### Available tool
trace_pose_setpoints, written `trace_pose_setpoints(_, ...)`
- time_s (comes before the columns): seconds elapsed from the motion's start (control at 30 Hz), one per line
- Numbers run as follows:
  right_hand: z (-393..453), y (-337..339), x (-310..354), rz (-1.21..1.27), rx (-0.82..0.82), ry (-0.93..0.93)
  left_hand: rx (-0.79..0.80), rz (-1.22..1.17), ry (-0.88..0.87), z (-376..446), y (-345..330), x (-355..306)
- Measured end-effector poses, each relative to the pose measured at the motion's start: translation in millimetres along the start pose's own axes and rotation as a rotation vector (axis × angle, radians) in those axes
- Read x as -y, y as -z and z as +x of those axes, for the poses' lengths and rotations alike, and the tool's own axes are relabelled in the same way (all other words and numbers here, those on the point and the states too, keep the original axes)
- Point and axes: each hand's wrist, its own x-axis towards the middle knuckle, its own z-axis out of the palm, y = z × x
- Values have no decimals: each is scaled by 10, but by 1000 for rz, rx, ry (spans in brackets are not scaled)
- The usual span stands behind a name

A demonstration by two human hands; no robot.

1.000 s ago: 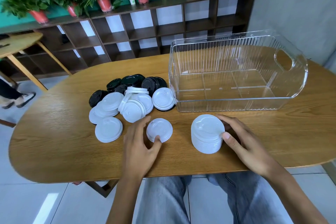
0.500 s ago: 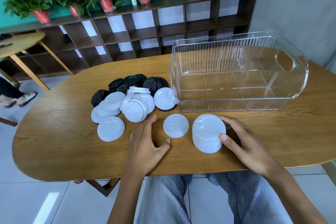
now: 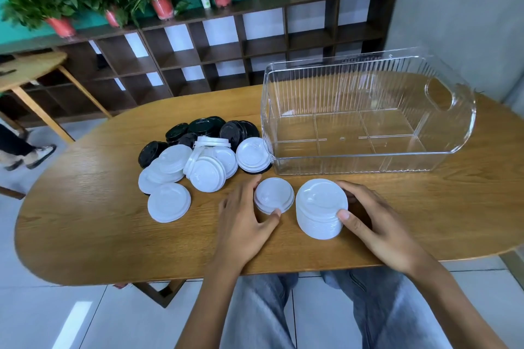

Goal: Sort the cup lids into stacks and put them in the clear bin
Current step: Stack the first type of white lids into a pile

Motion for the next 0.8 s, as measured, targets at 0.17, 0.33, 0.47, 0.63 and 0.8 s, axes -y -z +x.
trace_pose_setpoints(0.17, 0, -5, 4, 13, -2, 10, 5, 7, -5, 23, 2, -29)
trace_pose_setpoints(0.33, -2, -4, -11, 10, 0, -1, -26, -126, 16, 19, -19, -18)
trace_pose_setpoints(0.47, -4, -7, -19, -9, -2, -6, -167, -482, 65, -61, 0, 23)
trace_pose_setpoints(0.63, -9, -7, -1, -5, -1, 3, -219, -734, -132, -184, -30, -272)
trace_pose_setpoints(0.8, -28, 10, 8, 76, -36, 16, -98, -568, -256, -150, -183, -515)
